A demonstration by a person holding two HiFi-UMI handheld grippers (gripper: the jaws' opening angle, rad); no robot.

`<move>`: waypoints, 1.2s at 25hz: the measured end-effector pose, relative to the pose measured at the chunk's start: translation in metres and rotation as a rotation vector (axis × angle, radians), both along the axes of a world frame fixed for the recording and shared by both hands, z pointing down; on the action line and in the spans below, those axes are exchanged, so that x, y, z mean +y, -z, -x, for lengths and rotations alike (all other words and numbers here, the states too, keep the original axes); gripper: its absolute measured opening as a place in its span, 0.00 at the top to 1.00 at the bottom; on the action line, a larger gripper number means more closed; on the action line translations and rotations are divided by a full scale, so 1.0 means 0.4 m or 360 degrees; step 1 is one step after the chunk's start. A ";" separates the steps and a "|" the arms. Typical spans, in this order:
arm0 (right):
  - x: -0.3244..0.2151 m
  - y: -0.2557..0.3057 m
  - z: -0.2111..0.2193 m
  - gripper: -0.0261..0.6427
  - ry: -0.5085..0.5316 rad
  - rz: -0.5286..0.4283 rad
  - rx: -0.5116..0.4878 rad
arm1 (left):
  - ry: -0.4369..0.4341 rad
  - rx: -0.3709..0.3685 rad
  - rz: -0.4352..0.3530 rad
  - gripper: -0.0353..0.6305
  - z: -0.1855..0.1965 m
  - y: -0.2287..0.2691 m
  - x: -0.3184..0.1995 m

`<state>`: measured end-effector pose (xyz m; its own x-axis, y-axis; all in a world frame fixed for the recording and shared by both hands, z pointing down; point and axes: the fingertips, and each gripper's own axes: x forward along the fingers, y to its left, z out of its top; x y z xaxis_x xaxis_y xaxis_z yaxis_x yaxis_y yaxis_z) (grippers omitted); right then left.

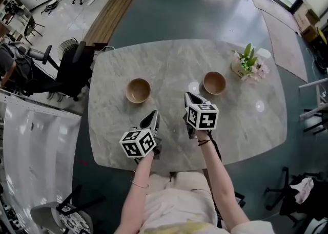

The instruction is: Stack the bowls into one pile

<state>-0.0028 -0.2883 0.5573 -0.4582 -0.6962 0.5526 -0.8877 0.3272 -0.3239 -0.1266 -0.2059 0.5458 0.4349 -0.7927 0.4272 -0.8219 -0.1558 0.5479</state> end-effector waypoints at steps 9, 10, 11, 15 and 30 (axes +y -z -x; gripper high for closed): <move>-0.003 -0.009 -0.223 0.95 -0.0146 0.0044 -0.0043 | -0.0083 0.0016 -0.0003 0.95 -0.190 0.005 -0.037; -0.007 -0.008 -0.250 0.95 -0.0167 0.0045 -0.0049 | -0.0091 0.0021 -0.0003 0.95 -0.212 0.004 -0.040; -0.010 -0.008 -0.276 0.95 -0.0189 0.0045 -0.0053 | -0.0099 0.0026 -0.0004 0.95 -0.233 0.004 -0.043; -0.033 -0.005 -0.367 0.95 -0.0278 0.0039 -0.0078 | -0.0142 0.0021 -0.0004 0.95 -0.304 0.002 -0.056; -0.130 -0.041 -0.499 0.91 -0.0358 0.0047 -0.0195 | -0.0126 -0.0013 0.0043 0.95 -0.413 -0.031 -0.096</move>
